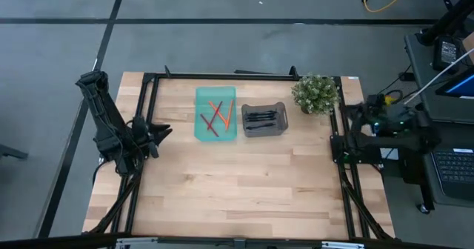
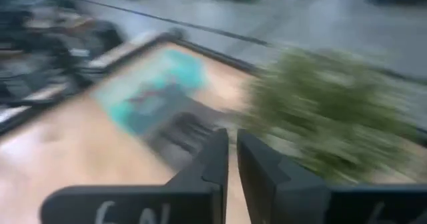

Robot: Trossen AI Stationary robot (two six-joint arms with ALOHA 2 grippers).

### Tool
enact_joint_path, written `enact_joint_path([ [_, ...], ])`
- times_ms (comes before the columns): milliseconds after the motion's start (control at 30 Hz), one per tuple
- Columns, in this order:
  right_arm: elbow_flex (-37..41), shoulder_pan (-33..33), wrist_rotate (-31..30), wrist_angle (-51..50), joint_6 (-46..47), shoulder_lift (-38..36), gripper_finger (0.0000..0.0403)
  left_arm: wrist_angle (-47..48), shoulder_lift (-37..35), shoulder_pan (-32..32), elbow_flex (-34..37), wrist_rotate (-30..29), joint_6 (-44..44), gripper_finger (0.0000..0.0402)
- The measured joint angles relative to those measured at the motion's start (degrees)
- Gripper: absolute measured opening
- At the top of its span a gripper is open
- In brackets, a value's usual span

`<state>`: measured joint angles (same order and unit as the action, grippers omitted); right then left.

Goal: Sort pens & pencils
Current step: Return to Home Position

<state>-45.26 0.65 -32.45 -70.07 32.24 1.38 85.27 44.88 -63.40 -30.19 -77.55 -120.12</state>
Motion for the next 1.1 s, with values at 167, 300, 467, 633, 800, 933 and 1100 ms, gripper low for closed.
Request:
enact_joint_path([
  [167, 8.99, -4.1, 12.77, 16.53, -7.37, -0.95, 0.0036, -15.81, 3.95, 4.13, 0.02, -5.06, 13.88, 0.0098],
  [300, 14.4, -5.14, 18.68, 28.81, -9.36, -1.0, 0.0036, -24.51, 6.91, 7.37, 0.02, -5.15, 23.74, 0.0098],
  [467, 20.75, -5.14, 19.09, 37.79, -11.71, -1.02, 0.0036, -26.72, 10.69, 7.05, 0.74, -8.21, 23.07, 0.0098],
  [633, 25.05, -5.14, 18.68, 41.83, -10.56, -1.02, 0.0036, -28.11, 10.95, 4.88, 7.49, -12.42, 12.87, 0.0098],
  [800, 29.95, -5.14, 18.63, 52.33, -13.02, -1.02, 0.0036, -40.56, 11.06, 6.35, 13.08, -12.07, 18.65, 0.0098],
  [933, 34.0, -5.14, 16.49, 53.08, -12.97, -1.0, 0.0036, -43.82, 11.06, 8.51, 13.19, -9.89, 27.41, 0.0098],
  [1100, 37.89, -5.14, 15.46, 54.89, -14.67, -1.02, 0.0036, -46.05, 11.06, 10.56, 13.19, -8.56, 32.62, 0.0098],
])
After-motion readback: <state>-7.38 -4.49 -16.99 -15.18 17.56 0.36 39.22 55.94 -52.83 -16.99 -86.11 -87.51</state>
